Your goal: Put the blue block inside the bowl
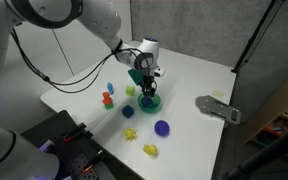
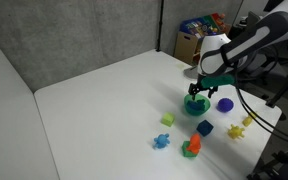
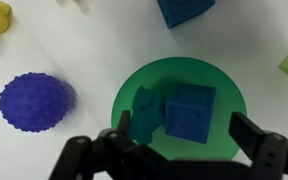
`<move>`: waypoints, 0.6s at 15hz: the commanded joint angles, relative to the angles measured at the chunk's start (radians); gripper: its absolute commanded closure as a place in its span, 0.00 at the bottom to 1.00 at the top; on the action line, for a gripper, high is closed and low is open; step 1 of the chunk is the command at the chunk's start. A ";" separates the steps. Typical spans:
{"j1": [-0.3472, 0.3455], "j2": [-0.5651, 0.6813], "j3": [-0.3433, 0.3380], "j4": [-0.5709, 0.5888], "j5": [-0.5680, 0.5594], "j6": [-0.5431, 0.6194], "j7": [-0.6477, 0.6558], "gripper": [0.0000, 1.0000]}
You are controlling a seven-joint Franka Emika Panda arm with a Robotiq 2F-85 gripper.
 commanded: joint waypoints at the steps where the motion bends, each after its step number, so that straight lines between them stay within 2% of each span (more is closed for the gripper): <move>1: -0.041 -0.086 0.034 -0.025 0.033 -0.115 -0.080 0.00; 9: -0.051 -0.340 0.033 -0.132 -0.012 -0.340 -0.180 0.00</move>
